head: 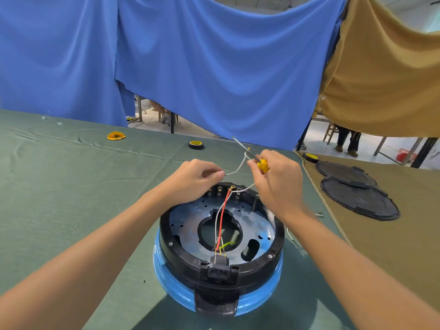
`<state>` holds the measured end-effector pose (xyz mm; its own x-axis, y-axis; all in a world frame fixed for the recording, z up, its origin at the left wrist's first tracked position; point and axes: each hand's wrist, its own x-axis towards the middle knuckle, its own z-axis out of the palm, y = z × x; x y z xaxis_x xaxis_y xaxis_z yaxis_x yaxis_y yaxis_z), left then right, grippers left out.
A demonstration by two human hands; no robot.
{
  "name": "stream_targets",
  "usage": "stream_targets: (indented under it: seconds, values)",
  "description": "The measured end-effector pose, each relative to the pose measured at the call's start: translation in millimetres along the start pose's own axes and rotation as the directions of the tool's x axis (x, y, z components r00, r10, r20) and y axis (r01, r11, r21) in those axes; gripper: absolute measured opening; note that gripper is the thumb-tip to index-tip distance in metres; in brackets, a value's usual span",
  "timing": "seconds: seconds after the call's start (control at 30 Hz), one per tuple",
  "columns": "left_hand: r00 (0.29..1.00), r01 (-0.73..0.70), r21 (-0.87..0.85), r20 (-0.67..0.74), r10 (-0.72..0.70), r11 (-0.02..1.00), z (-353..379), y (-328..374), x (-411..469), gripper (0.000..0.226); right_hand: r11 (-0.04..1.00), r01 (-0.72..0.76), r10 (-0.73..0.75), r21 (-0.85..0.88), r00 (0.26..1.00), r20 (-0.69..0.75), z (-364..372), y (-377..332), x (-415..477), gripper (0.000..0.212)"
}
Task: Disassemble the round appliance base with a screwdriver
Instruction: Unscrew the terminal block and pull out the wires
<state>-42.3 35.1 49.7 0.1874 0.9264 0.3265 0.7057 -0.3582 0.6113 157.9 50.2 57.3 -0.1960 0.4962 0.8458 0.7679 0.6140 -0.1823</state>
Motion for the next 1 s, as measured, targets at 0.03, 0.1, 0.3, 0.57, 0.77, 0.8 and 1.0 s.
stream_targets:
  seconds: [0.03,0.1,0.3,0.57,0.77,0.8,1.0]
  values:
    - [1.0,0.001,-0.028,0.02,-0.001,1.0,1,4,-2,0.033,0.999,-0.037,0.037,0.009,0.999,-0.021,0,2,-1,0.031]
    - [0.999,0.014,-0.071,0.053,-0.01,0.997,5,9,-5,0.05,0.994,-0.107,0.109,0.024,0.993,-0.046,1,6,-3,0.034]
    - [0.978,0.101,-0.206,0.201,-0.059,0.973,9,17,-12,0.05,0.984,-0.17,0.171,0.049,0.985,-0.021,3,9,-9,0.039]
    - [0.955,0.133,-0.219,0.291,-0.066,0.967,-1,12,-14,0.038,0.99,-0.11,0.089,0.093,0.976,0.2,14,4,-10,0.038]
    - [0.976,0.042,0.229,0.198,-0.089,0.973,7,7,-15,0.049,0.988,-0.126,0.147,-0.089,0.947,0.286,9,0,-16,0.039]
    - [0.986,0.005,0.28,0.159,-0.051,0.96,10,6,-17,0.052,0.978,-0.157,0.188,-0.138,0.948,0.255,5,0,-20,0.042]
    - [0.99,-0.125,0.339,-0.025,0.141,0.933,8,5,-22,0.036,0.817,-0.474,0.563,-0.328,0.779,0.276,-18,13,-52,0.031]
